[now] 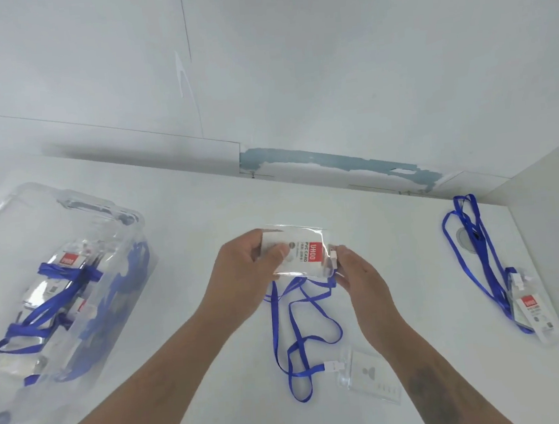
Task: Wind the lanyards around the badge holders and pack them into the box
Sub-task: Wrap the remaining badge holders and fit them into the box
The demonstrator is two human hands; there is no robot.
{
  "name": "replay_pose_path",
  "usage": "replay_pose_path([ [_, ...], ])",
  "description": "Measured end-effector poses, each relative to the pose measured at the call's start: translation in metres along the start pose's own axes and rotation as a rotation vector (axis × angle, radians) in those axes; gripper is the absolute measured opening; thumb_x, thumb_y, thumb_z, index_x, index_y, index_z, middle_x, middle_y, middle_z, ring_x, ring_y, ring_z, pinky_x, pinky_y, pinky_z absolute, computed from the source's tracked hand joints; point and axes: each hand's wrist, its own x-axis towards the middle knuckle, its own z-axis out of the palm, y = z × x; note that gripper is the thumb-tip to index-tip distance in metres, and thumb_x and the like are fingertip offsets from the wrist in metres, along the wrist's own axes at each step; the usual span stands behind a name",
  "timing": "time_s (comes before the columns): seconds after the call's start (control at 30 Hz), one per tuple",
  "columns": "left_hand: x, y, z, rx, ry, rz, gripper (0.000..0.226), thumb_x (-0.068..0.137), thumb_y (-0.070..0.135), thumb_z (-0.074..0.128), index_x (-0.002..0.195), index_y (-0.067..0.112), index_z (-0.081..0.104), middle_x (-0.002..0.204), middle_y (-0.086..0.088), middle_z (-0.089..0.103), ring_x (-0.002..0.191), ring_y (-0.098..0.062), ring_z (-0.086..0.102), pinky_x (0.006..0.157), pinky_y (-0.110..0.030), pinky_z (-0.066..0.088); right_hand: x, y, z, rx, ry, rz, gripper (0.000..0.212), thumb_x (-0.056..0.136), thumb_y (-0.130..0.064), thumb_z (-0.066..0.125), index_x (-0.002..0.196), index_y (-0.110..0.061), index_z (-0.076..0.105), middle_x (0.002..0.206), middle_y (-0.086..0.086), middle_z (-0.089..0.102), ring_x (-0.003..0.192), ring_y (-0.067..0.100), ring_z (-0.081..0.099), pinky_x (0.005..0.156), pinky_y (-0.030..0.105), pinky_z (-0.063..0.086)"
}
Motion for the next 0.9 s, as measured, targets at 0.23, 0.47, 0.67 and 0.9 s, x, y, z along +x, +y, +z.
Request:
replay_pose_path([
  [0.23, 0.004, 0.018, -0.023, -0.394, -0.043, -0.211, 0.011, 0.093, 0.012, 0.064, 0.099, 0.014, 0.073, 0.098, -0.005, 0.077, 0.086, -0.019, 0.075, 0.082, -0.035, 0.06, -0.021, -0.003, 0.028, 0.067, 0.003, -0.095, 0.037, 0.106, -0.019, 0.035, 0.091, -0.014, 0.069, 0.066, -0.002, 0.061, 0.064, 0.011, 0.054, 0.072, 0.021, 0.048],
  [0.47, 0.004, 0.014, -0.023, -0.252, 0.009, -0.215, 0.009, 0.09, 0.01, 0.068, 0.091, 0.013, 0.076, 0.091, -0.006, 0.078, 0.085, -0.026, 0.076, 0.078, -0.037, 0.061, -0.048, -0.017, 0.068, -0.63, -0.228, -0.118, 0.028, 0.103, -0.034, 0.034, 0.086, -0.02, 0.051, 0.078, -0.004, 0.06, 0.07, 0.018, 0.053, 0.065, 0.032, 0.044],
  [0.67, 0.0, 0.004, -0.034, 0.079, -0.006, -0.095, 0.014, 0.087, 0.011, 0.07, 0.083, 0.022, 0.079, 0.081, 0.006, 0.078, 0.079, -0.013, 0.073, 0.084, -0.037, 0.06, -0.049, -0.062, 0.05, -1.113, -0.25, -0.376, 0.031, 0.101, -0.044, 0.033, 0.086, -0.022, 0.05, 0.082, -0.005, 0.057, 0.083, 0.021, 0.057, 0.077, 0.035, 0.048],
  [0.9, -0.01, 0.009, -0.042, 0.154, -0.265, -0.178, 0.008, 0.089, 0.021, 0.071, 0.091, 0.019, 0.078, 0.085, 0.004, 0.078, 0.081, -0.013, 0.074, 0.071, -0.025, 0.06, -0.021, -0.1, 0.017, -1.0, -0.314, -0.362, 0.011, 0.09, -0.042, 0.059, 0.087, -0.036, 0.069, 0.086, -0.019, 0.069, 0.079, 0.001, 0.061, 0.067, 0.023, 0.049],
])
